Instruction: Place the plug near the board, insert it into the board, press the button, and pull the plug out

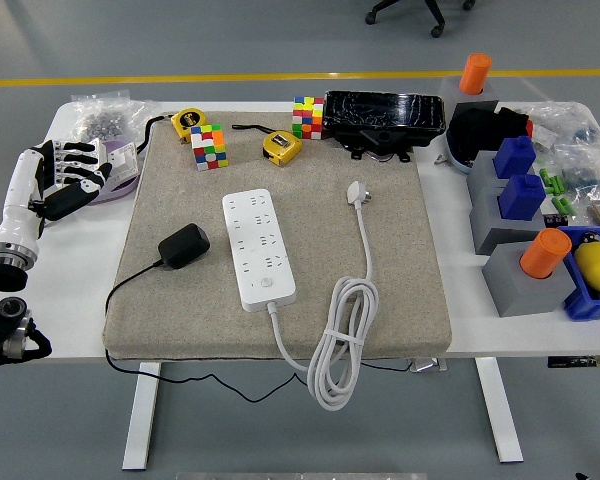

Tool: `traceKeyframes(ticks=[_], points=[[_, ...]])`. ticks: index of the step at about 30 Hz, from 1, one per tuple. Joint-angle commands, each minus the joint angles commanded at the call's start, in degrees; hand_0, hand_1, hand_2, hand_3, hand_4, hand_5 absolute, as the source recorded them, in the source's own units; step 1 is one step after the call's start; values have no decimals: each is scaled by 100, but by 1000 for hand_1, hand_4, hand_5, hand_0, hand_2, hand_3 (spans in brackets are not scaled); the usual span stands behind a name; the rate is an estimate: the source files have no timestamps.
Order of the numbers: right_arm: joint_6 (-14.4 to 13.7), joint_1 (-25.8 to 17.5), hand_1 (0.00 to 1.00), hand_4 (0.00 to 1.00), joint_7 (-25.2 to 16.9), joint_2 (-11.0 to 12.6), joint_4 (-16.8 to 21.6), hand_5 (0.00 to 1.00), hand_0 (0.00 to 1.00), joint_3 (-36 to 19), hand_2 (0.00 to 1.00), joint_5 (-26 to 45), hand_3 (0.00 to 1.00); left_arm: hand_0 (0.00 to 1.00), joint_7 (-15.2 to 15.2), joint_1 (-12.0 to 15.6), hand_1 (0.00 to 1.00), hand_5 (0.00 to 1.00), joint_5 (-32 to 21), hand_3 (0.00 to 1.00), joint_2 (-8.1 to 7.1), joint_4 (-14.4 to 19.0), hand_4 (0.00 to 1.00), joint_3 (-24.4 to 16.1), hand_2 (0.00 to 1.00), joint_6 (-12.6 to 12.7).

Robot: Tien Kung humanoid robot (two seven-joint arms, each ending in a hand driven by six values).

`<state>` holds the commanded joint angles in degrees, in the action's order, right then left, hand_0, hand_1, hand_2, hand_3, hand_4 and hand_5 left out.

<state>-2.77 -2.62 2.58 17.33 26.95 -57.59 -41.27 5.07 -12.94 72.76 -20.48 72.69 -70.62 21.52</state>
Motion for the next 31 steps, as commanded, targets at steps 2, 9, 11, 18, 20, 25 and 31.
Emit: traceKeyframes(ticks=[2,9,11,18,20,25,31], points=[[-1,-5,663,910,-1,-13,-1,506,656,-18,661,-2,557,415,-9,12,482,200,8,564,5,-1,765,-10,538,-3],[-1,6,662,910,-2,-37,8,507,657,-52,661,-15,556,415,-12,13,482,201,16,564,25,11,765,-40,538,-11],[1,5,662,910,2,-32,6,507,657,-58,661,-18,556,415,-14,1,482,201,17,564,29,14,765,-52,538,-11],[-3,9,662,909,1,0,12,506,655,-93,661,-27,555,415,-19,-19,482,203,21,565,40,23,766,-80,538,-15],[1,7,662,909,3,0,14,506,655,-87,661,-26,555,415,-19,-16,482,203,20,565,45,22,766,-87,538,-14],[8,29,662,910,3,-16,21,508,656,-91,661,-31,556,415,-21,-35,482,203,14,565,51,19,767,-106,538,-16],[5,65,662,910,1,-10,28,508,656,-114,661,-41,556,415,-25,-71,482,203,13,565,51,10,767,-118,538,-18]])
